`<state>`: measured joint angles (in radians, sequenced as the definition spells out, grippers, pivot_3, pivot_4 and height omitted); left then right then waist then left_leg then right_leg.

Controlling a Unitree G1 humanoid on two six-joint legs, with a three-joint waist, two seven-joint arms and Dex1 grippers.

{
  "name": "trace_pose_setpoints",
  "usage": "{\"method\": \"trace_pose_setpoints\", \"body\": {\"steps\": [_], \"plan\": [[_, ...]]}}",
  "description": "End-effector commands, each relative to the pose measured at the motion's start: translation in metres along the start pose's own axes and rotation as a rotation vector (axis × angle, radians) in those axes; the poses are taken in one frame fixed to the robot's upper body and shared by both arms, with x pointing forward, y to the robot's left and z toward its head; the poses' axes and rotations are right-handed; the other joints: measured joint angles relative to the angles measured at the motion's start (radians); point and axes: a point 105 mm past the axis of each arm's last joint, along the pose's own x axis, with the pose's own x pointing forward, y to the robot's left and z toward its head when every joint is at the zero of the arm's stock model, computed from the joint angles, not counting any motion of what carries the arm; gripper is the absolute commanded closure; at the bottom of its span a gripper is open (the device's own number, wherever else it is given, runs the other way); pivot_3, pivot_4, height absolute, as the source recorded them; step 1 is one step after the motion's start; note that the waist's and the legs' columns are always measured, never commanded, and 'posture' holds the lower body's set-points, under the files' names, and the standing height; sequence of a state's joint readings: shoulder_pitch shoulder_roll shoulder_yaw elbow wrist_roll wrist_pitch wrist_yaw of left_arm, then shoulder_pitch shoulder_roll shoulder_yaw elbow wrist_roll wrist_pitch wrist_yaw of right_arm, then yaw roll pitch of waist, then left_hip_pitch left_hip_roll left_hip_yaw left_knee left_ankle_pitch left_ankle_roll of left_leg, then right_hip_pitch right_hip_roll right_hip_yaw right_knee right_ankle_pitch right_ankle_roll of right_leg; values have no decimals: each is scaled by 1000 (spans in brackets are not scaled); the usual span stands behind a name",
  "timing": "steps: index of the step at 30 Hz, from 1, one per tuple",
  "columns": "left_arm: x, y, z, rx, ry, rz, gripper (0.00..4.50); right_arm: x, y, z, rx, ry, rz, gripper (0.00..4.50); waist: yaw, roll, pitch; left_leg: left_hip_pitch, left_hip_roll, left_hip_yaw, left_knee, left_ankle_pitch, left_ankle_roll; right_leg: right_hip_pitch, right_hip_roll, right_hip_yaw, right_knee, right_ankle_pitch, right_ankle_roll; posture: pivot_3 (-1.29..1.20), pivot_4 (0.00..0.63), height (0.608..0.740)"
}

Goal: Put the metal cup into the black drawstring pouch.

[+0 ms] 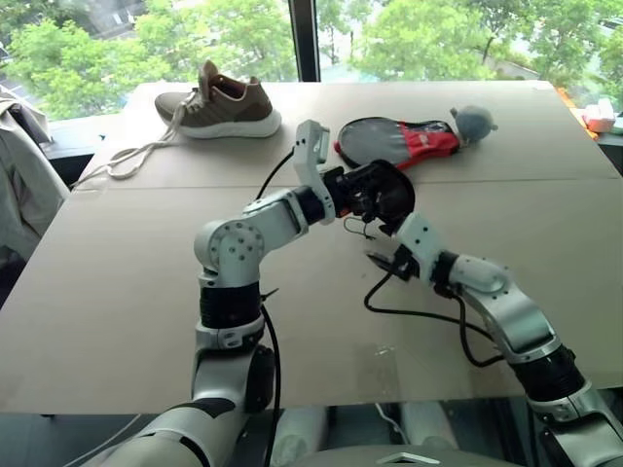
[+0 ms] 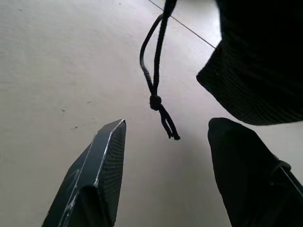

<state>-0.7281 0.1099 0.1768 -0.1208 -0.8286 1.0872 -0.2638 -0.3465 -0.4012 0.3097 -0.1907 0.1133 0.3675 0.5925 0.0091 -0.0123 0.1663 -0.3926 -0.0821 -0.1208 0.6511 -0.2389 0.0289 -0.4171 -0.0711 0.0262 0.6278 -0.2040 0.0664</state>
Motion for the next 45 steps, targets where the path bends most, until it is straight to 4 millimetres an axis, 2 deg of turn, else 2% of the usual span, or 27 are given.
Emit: {"method": "trace_pose_setpoints", "body": {"steps": [1,5,8,11,12,18,21,22,24,27,32,34,36,38,42,45], "plan": [[2,-13,9,26,-24,-49,4500,6,7,18,-51,-67,47,1732,0,0,0,0,0,0,0,0,0,0,0,0,0,0,0,0,150,736],[2,-12,6,23,-19,-48,4500,11,11,24,-31,-94,63,1732,1,0,0,0,0,-1,0,0,0,0,0,0,0,0,0,0,150,736],[1,-12,6,21,-19,-44,4500,10,11,23,-44,-84,68,2637,1,0,0,0,0,0,0,0,0,0,0,0,0,0,0,0,150,736],[0,-10,5,17,-19,-40,4500,7,11,23,-44,-85,74,4139,1,0,0,0,0,0,0,0,0,0,0,0,0,0,0,0,150,736],[0,-9,4,17,-18,-37,4500,6,11,23,-47,-83,79,4331,1,0,0,0,0,0,0,0,0,0,0,0,0,0,0,0,150,736],[-1,-6,3,-4,-21,-32,4500,0,14,21,-80,-61,107,4331,1,0,0,0,0,0,0,0,0,0,0,0,0,0,0,0,150,736],[-7,-13,20,-49,-133,-106,4500,-6,4,28,-143,-53,88,4331,1,0,0,0,0,0,0,0,0,0,0,0,0,0,0,0,150,736],[-13,-20,29,-72,-186,-176,4221,-11,-6,32,-217,-36,70,4436,1,0,0,0,0,0,0,0,0,0,0,0,0,0,0,0,150,736],[-20,-27,36,-68,-209,-227,3623,-19,-22,39,-336,-6,47,4500,1,0,0,-1,0,0,0,0,0,-1,0,0,0,0,0,0,150,736],[-22,-19,31,-45,-172,-182,2290,-33,-37,58,-414,-23,52,4500,1,0,0,-1,0,1,1,0,0,-1,0,0,0,0,0,0,150,736],[-37,-28,34,-36,-180,-263,2290,-58,-83,75,-766,114,-23,4500,1,0,0,-2,0,1,0,0,0,-2,0,0,0,0,0,0,150,736],[-41,-30,31,-26,-160,-282,2290,-62,-107,96,-889,109,-122,4500,-1,0,0,-2,0,2,0,0,0,-2,-1,0,0,0,0,0,150,736],[-44,-34,30,-12,-151,-308,2290,-66,-131,132,-1025,49,-269,4500,-4,0,0,-2,0,3,0,0,0,-3,0,1,0,0,0,0,150,736],[-46,-41,35,-21,-184,-358,2290,-68,-143,163,-1113,-24,-371,4500,-7,0,1,-2,1,4,-1,0,0,-3,0,2,0,0,0,0,150,736],[-38,-42,42,40,-205,-327,2290,-64,-143,197,-1195,-167,-454,4500,-7,-1,0,-2,1,3,-1,0,0,-4,0,2,0,0,0,0,150,736],[-32,-42,55,71,-263,-311,2290,-61,-138,212,-1223,-242,-475,4500,-1,-1,1,-3,0,3,-1,0,0,-4,-1,2,0,0,0,0,150,736]]}}
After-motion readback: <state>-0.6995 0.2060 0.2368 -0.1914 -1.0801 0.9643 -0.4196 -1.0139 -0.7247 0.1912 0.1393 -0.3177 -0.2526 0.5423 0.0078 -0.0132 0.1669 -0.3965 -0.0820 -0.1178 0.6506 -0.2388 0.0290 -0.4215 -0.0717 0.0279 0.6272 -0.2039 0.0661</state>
